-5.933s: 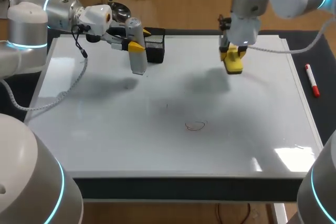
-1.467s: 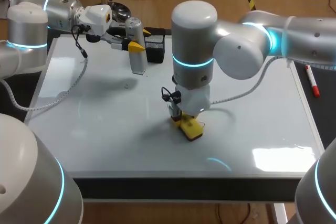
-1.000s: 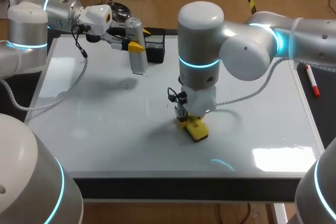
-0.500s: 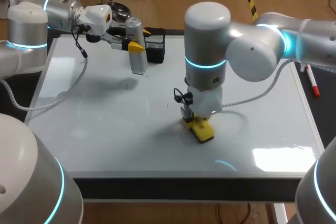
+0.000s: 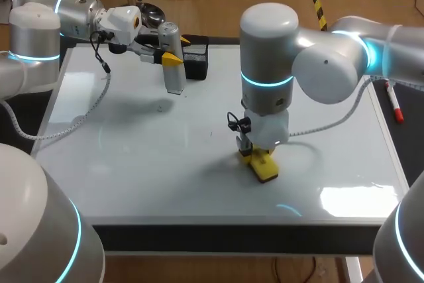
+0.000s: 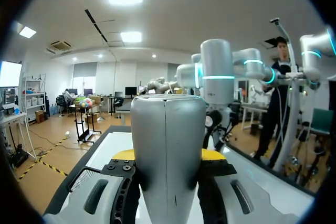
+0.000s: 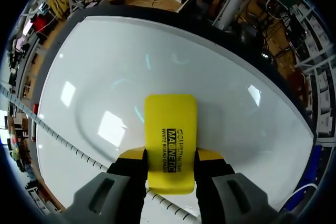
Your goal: Pick up the inspection probe, press it on each red-marked spot on the whiteboard one by one, put down the probe, pick up the eraser, and wipe off all the red marks.
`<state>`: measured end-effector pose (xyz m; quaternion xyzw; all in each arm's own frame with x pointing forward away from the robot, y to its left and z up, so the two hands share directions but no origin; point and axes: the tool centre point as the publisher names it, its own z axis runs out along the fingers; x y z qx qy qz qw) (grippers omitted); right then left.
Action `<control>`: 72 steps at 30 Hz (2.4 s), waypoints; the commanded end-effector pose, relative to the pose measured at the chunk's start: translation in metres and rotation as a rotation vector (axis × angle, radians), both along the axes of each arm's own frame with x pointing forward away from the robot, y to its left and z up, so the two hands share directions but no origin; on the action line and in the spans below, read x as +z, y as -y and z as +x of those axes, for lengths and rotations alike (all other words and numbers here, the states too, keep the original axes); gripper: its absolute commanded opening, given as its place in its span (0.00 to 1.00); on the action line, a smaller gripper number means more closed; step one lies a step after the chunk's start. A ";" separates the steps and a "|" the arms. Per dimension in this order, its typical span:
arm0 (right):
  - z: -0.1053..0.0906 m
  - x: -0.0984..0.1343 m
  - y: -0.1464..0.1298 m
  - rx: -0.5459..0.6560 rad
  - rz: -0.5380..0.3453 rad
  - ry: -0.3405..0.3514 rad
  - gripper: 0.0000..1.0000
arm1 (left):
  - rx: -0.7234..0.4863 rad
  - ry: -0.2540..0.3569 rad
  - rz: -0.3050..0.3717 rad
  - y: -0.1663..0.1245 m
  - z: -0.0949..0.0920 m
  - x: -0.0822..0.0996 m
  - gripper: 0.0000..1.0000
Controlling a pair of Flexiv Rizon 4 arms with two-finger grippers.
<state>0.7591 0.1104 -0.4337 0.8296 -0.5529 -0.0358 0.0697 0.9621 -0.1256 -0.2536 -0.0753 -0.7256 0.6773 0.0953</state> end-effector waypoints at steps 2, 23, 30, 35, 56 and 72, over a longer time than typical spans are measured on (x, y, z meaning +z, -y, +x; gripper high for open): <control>-0.006 -0.019 0.016 -0.006 -0.001 0.010 0.00 | 0.001 0.001 0.001 0.000 0.000 0.001 0.00; -0.004 0.002 0.032 -0.033 -0.025 0.044 0.00 | 0.001 0.001 0.001 0.000 0.000 0.001 0.00; 0.001 0.030 0.030 -0.033 -0.027 0.082 0.00 | 0.001 0.001 0.001 0.000 0.000 0.001 0.00; 0.010 0.046 0.026 -0.031 -0.022 0.090 0.00 | 0.001 0.001 0.001 0.000 0.000 0.001 0.00; 0.002 0.046 -0.052 0.067 0.071 0.093 0.00 | 0.001 0.001 0.001 0.000 0.000 0.001 0.00; -0.012 0.011 -0.072 0.081 0.093 0.034 0.00 | 0.001 0.001 0.001 0.000 0.000 0.001 0.00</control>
